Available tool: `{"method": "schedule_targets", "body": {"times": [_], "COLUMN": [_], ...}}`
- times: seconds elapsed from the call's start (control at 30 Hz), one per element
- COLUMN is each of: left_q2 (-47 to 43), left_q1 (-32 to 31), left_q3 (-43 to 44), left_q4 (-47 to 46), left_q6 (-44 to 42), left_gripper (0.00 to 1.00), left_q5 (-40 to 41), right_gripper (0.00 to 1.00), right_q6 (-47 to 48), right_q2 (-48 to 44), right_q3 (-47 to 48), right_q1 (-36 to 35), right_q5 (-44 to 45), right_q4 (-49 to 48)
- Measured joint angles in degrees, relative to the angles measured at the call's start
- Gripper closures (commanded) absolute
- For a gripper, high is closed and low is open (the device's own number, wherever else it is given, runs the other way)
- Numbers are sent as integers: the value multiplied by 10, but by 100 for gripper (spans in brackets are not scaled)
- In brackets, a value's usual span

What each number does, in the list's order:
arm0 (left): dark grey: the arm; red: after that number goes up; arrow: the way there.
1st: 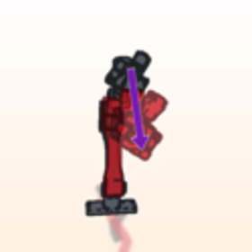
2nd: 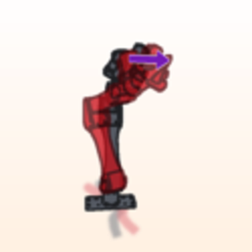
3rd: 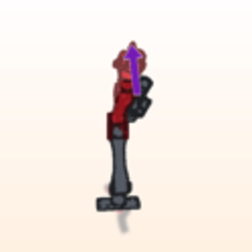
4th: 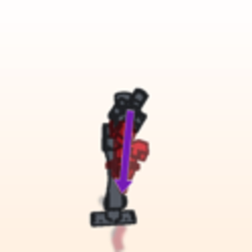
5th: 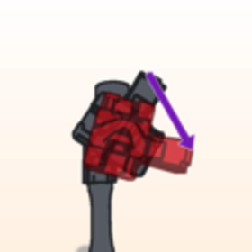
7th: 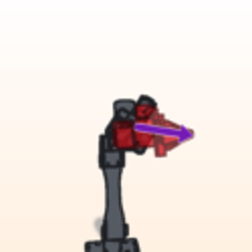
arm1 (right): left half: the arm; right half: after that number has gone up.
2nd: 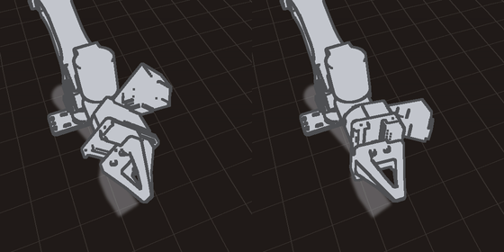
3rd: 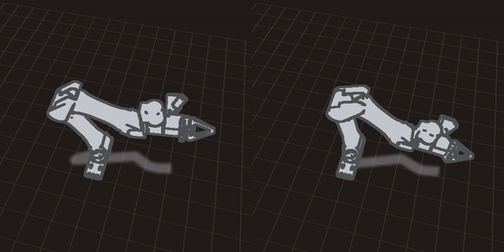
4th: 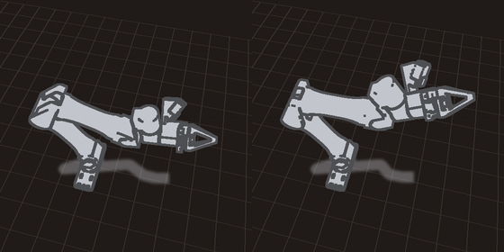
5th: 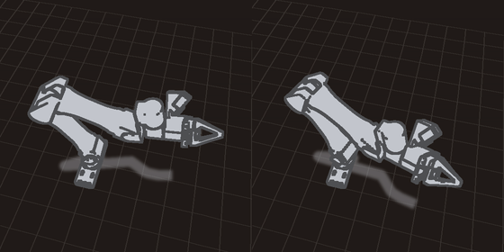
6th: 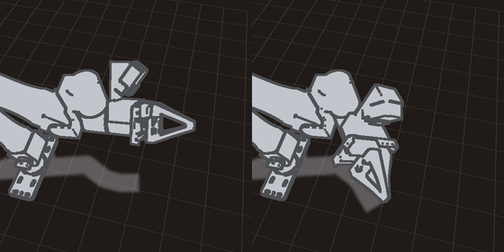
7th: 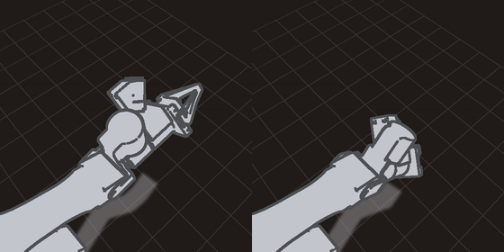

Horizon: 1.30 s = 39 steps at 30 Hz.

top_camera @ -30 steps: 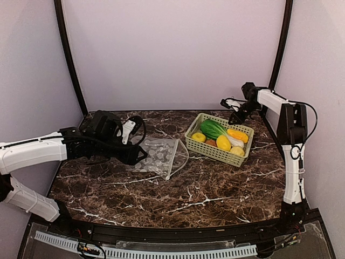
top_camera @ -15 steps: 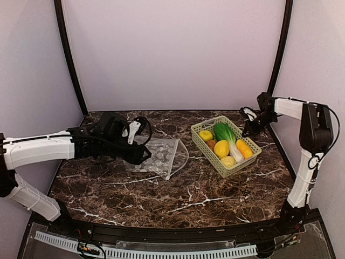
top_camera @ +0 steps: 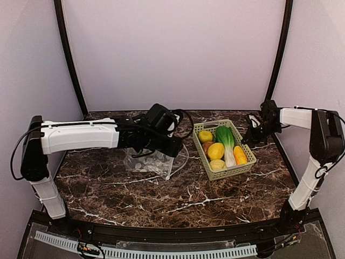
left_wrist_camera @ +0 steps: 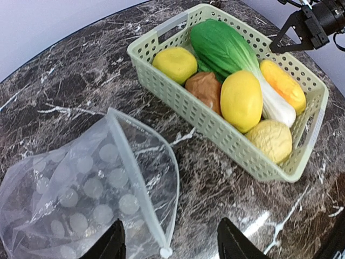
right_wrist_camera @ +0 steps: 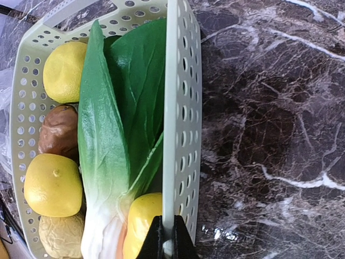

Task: Place the food in the zip-top bag and seal the zipper
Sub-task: Adjust the bin at the center of the board, then pick up the zipper food storage bag at the center of the board.

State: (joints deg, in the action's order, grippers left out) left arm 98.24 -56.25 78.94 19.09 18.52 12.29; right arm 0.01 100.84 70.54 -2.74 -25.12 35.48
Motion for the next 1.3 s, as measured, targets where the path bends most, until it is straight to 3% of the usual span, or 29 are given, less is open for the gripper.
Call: {"method": "schedule_targets", "body": {"times": [0.2,0.43,0.77,0.9,1.03,1.17,1.3], "left_q2": [162,261,362,390,403,404,400], "left_q1": [-50,-54,-50,-47,-42,-34,-29], "left_q3": [199,265,388,405,407,414,418], "left_q4": [105,198,251,265,287,315,343], "left_q6": [15,26,3,-3,-7,-4,-3], "left_gripper": [42,45,49,59,82,97,99], "left_q5": [133,231,309,337,363,387,406], "right_gripper": [81,61,56,56,56,55,55], "right_q6": [-19,-26,-22,-22,-20,-16,-10], "right_q2": [-19,-37,-41,-41,-47,-53,-62], "right_q3": [-21,-23,-23,-23,-22,-17,-15], "right_q1": [-8,-9,-9,-9,-9,-9,-9], "right_q5": [-23,-43,-64,-69,-76,-82,-83], "right_q4": [-5,-7,-7,-6,-5,-3,2]}}
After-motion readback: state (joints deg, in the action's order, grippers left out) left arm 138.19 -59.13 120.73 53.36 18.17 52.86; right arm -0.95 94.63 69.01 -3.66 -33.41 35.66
